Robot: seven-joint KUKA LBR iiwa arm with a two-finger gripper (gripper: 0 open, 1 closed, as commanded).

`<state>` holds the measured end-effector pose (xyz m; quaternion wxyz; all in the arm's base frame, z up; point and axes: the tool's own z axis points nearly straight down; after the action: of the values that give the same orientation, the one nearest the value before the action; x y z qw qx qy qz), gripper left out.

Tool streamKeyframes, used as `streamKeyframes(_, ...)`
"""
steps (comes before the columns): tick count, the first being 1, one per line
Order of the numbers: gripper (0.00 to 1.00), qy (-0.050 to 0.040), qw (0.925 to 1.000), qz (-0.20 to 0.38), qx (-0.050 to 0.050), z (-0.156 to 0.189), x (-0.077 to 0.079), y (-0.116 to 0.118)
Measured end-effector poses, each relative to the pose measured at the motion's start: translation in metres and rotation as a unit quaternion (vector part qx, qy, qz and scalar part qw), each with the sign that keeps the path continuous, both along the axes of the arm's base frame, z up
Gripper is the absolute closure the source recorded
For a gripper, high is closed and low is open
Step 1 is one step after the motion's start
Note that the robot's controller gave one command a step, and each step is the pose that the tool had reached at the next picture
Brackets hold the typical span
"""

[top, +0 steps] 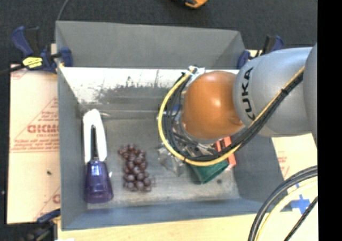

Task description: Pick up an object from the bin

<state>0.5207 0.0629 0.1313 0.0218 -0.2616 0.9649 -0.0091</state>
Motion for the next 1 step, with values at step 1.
streamKeyframes(1, 1.00, -0.0021, 0.9850, -0.172, 0.010, -0.0582, 0.0284, 0.0418)
